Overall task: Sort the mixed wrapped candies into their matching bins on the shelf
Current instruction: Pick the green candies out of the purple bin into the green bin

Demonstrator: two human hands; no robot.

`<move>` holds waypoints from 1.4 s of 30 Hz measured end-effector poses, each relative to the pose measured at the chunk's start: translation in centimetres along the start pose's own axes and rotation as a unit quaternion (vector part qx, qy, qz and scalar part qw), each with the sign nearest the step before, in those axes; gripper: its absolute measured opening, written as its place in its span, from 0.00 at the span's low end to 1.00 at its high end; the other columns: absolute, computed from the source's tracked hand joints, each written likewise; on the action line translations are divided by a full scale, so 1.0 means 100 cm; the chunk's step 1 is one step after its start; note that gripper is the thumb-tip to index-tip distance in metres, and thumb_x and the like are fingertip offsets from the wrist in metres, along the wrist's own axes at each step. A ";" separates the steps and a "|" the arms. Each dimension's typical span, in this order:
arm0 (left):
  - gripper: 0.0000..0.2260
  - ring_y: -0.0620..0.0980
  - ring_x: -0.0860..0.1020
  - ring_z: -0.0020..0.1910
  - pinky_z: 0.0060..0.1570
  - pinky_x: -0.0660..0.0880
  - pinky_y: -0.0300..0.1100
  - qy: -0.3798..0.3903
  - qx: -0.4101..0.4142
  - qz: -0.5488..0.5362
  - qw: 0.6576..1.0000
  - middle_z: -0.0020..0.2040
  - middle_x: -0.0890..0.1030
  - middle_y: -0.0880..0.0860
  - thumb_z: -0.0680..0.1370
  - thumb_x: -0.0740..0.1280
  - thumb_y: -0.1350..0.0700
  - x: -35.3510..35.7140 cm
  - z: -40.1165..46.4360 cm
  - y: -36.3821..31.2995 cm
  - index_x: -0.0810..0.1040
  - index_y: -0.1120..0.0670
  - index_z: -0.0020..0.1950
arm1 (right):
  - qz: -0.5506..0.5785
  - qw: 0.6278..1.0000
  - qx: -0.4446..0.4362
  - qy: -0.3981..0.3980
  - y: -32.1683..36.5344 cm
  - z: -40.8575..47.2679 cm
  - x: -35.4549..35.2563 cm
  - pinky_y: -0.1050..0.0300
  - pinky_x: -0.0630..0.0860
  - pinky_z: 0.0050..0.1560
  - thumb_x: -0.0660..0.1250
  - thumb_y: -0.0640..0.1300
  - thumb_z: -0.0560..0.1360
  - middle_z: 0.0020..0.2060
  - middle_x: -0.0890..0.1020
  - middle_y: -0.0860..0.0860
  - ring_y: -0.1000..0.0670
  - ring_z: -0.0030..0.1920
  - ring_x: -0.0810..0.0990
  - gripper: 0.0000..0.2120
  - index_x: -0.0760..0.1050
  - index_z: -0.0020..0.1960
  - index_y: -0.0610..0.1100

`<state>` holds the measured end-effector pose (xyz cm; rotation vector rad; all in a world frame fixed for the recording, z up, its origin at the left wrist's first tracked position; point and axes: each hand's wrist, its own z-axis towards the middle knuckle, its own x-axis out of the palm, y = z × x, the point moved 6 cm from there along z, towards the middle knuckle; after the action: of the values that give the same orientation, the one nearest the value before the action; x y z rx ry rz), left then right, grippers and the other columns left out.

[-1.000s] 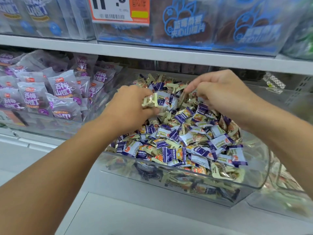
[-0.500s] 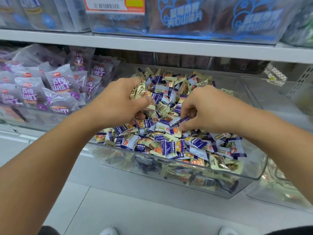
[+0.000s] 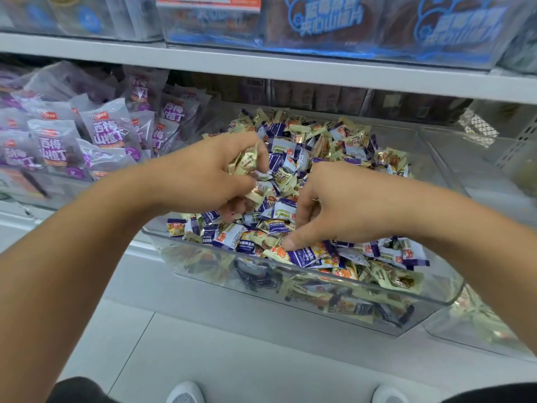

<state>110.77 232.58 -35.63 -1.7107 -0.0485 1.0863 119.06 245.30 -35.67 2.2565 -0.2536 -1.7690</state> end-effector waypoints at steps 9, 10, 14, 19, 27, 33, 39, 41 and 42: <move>0.05 0.48 0.78 0.29 0.31 0.78 0.42 0.108 0.033 0.065 0.992 0.32 0.80 0.52 0.72 0.75 0.53 0.012 -0.009 -0.008 0.80 0.50 0.43 | 0.106 0.994 0.027 -0.015 -0.014 0.006 0.000 0.60 0.73 0.35 0.79 0.48 0.68 0.25 0.79 0.57 0.59 0.30 0.76 0.06 0.84 0.36 0.49; 0.06 0.46 0.77 0.28 0.30 0.76 0.39 0.114 0.031 0.074 0.990 0.32 0.80 0.52 0.70 0.76 0.52 0.012 -0.010 -0.008 0.80 0.49 0.43 | 0.104 0.994 0.003 -0.019 -0.012 0.006 -0.001 0.58 0.74 0.36 0.79 0.47 0.69 0.26 0.79 0.57 0.59 0.28 0.75 0.05 0.84 0.38 0.49; 0.11 0.47 0.78 0.31 0.33 0.76 0.42 0.135 0.022 0.128 0.982 0.35 0.82 0.49 0.64 0.81 0.50 0.012 -0.012 -0.007 0.83 0.45 0.42 | 0.071 0.990 -0.124 0.008 0.004 0.002 0.002 0.66 0.70 0.33 0.78 0.42 0.71 0.33 0.79 0.53 0.60 0.28 0.73 0.10 0.85 0.47 0.55; 0.12 0.42 0.80 0.38 0.43 0.78 0.43 0.133 0.022 0.199 0.971 0.40 0.84 0.42 0.64 0.81 0.49 0.015 -0.012 -0.009 0.85 0.44 0.45 | -0.027 0.990 -0.135 0.012 0.009 0.005 0.007 0.62 0.67 0.32 0.78 0.51 0.70 0.35 0.77 0.52 0.58 0.32 0.73 0.14 0.83 0.54 0.59; 0.12 0.43 0.79 0.34 0.40 0.77 0.43 0.092 0.041 0.257 0.961 0.34 0.83 0.44 0.62 0.82 0.46 0.024 -0.001 -0.009 0.84 0.45 0.40 | -0.022 0.989 -0.144 -0.029 0.001 0.005 0.002 0.52 0.75 0.50 0.69 0.51 0.78 0.42 0.81 0.55 0.55 0.44 0.78 0.05 0.83 0.49 0.52; 0.05 0.44 0.80 0.33 0.38 0.78 0.44 0.067 0.056 0.209 0.974 0.33 0.83 0.45 0.69 0.79 0.51 0.016 0.000 -0.008 0.85 0.48 0.41 | 0.041 0.987 -0.156 -0.019 -0.005 0.000 -0.003 0.60 0.75 0.54 0.73 0.54 0.74 0.45 0.81 0.61 0.62 0.49 0.79 0.09 0.84 0.53 0.55; 0.03 0.38 0.75 0.26 0.28 0.69 0.28 0.058 0.040 0.165 0.984 0.30 0.82 0.44 0.71 0.77 0.56 0.009 -0.002 -0.008 0.84 0.50 0.41 | -0.039 0.988 -0.148 -0.017 0.001 0.002 0.009 0.59 0.73 0.52 0.75 0.58 0.69 0.47 0.80 0.60 0.60 0.49 0.76 0.13 0.83 0.51 0.55; 0.03 0.41 0.76 0.26 0.28 0.70 0.30 0.052 0.038 0.155 0.986 0.32 0.83 0.48 0.71 0.76 0.57 0.008 -0.002 -0.008 0.84 0.50 0.40 | -0.028 0.989 -0.142 -0.023 -0.001 0.000 0.004 0.62 0.73 0.47 0.73 0.58 0.71 0.45 0.81 0.60 0.61 0.46 0.77 0.11 0.81 0.48 0.53; 0.04 0.43 0.77 0.27 0.28 0.70 0.31 0.048 0.036 0.150 0.987 0.32 0.83 0.50 0.71 0.76 0.58 0.007 -0.002 -0.008 0.83 0.51 0.40 | -0.007 0.990 -0.140 -0.027 -0.003 -0.003 0.000 0.65 0.71 0.44 0.73 0.58 0.72 0.43 0.82 0.59 0.63 0.43 0.78 0.10 0.81 0.48 0.53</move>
<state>111.66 233.14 -35.46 -1.7376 0.3158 1.2075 119.33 245.59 -35.71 2.0201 0.0015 -1.7515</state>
